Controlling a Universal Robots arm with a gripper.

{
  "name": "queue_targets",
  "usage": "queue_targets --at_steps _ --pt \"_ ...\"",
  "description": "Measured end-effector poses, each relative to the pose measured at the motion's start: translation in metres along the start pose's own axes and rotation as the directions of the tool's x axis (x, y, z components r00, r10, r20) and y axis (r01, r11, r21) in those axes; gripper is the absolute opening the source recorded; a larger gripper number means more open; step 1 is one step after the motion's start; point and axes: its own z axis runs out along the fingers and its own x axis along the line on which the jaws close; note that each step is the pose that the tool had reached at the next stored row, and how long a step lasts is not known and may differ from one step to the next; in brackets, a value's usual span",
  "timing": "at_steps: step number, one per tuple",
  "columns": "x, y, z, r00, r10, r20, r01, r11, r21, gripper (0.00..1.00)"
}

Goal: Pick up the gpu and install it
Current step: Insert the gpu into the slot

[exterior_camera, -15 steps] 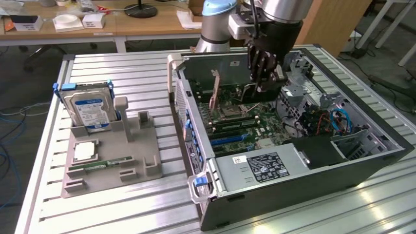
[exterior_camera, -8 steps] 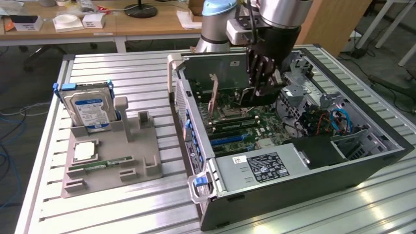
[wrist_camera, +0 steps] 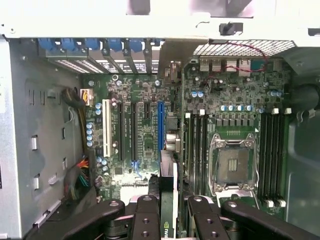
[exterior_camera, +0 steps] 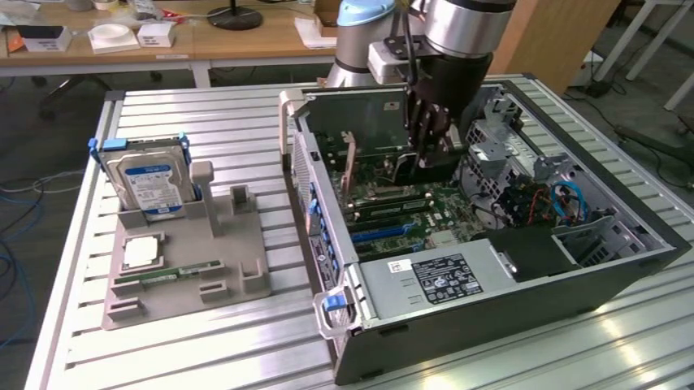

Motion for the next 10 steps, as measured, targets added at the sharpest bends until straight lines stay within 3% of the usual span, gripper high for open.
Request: queue_targets --at_steps 10 --pt "0.003 0.0024 0.0178 1.0000 -0.001 -0.0002 0.001 1.0000 -0.0007 0.27"
